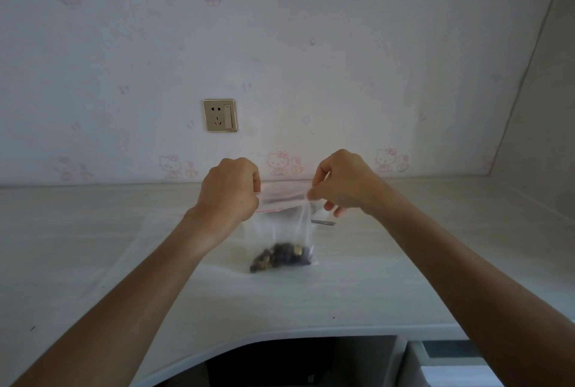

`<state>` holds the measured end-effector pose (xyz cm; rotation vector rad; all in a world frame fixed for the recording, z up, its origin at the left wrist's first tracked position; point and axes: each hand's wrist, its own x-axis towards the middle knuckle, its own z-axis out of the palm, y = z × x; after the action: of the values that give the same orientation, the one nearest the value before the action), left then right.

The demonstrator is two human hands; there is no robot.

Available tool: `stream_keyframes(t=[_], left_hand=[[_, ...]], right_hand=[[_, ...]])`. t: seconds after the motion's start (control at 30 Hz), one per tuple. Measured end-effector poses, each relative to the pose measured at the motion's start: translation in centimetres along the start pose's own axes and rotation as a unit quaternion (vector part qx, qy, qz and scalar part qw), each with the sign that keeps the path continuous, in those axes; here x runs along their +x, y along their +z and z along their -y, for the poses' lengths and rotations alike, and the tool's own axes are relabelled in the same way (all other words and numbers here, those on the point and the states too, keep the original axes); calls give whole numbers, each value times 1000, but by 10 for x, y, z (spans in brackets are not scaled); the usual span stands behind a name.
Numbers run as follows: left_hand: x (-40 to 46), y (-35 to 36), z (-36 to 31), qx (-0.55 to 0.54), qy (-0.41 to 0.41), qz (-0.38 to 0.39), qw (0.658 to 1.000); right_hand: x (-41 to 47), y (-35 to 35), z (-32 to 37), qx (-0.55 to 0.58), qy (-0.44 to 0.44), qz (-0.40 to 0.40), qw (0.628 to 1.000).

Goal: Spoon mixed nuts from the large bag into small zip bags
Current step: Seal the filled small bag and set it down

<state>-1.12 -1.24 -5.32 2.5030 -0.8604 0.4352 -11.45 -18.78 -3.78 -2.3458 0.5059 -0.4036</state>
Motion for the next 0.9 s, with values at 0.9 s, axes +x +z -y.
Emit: stream_keyframes(t=[0.9], left_hand=[[18, -30, 11, -227, -38, 106, 967]], right_hand=[[-1, -14, 5, 27, -89, -50, 994]])
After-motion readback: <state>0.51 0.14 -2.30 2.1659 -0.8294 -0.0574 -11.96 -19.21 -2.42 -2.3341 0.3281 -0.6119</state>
